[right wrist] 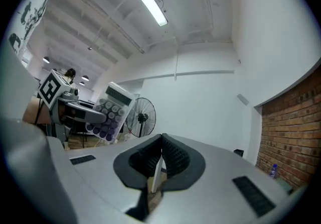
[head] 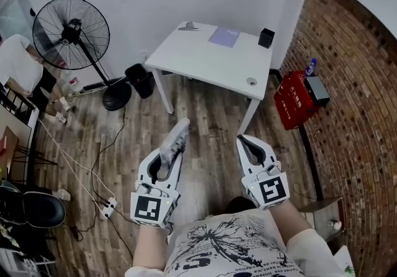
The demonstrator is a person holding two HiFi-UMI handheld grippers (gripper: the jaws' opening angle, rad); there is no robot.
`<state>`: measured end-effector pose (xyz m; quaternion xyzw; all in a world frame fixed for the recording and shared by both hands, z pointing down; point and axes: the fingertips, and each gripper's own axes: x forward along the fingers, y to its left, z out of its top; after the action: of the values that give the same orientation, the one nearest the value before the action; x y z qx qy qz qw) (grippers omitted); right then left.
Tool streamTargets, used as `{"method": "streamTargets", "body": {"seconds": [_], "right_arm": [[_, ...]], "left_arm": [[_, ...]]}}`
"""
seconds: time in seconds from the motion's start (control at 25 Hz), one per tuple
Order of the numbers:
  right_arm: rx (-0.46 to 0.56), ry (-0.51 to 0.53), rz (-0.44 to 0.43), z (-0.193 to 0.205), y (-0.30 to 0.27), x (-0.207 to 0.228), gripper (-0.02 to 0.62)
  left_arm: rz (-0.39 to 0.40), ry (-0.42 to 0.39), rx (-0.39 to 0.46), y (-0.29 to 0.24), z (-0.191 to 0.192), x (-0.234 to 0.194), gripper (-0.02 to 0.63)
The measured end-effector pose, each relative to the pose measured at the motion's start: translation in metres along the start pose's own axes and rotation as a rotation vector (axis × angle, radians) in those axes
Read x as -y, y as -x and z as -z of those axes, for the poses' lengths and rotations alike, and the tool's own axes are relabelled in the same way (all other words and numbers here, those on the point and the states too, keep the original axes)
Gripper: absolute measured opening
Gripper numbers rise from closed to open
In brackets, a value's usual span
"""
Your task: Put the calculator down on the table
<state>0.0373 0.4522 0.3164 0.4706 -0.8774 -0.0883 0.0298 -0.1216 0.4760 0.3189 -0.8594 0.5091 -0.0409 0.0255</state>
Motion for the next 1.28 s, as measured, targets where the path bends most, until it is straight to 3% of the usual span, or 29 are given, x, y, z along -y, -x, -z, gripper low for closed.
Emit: {"method": "streamTargets", "body": {"seconds": [0.2, 0.44, 0.8, 0.92, 1.28], "right_arm": [[-0.036, -0.006, -0.032, 0.020, -0.040, 0.010, 0.014], [-0.025, -0.019, -0.118, 0.051, -0.138, 0.048, 0.014], [0.021, -0.040, -0.181, 0.058, -0.326, 0.167, 0.015], [-0.017, -0.042, -0.185, 0.070, -0.378, 0.214, 0.014], [-0.079, -0.051, -0.134, 0.108, -0.466, 0.304, 0.014]], "left_arm": [[-0.024, 0.018, -0.020, -0.022, 0.016, -0.027, 0.141], [-0.077, -0.007, -0.052, -0.096, 0.035, -0.077, 0.141], [-0.131, -0.004, -0.049, -0.290, 0.013, -0.180, 0.141], [-0.132, -0.006, -0.040, -0.359, 0.005, -0.206, 0.141], [-0.046, -0.001, -0.077, -0.498, 0.018, -0.243, 0.141]]}}
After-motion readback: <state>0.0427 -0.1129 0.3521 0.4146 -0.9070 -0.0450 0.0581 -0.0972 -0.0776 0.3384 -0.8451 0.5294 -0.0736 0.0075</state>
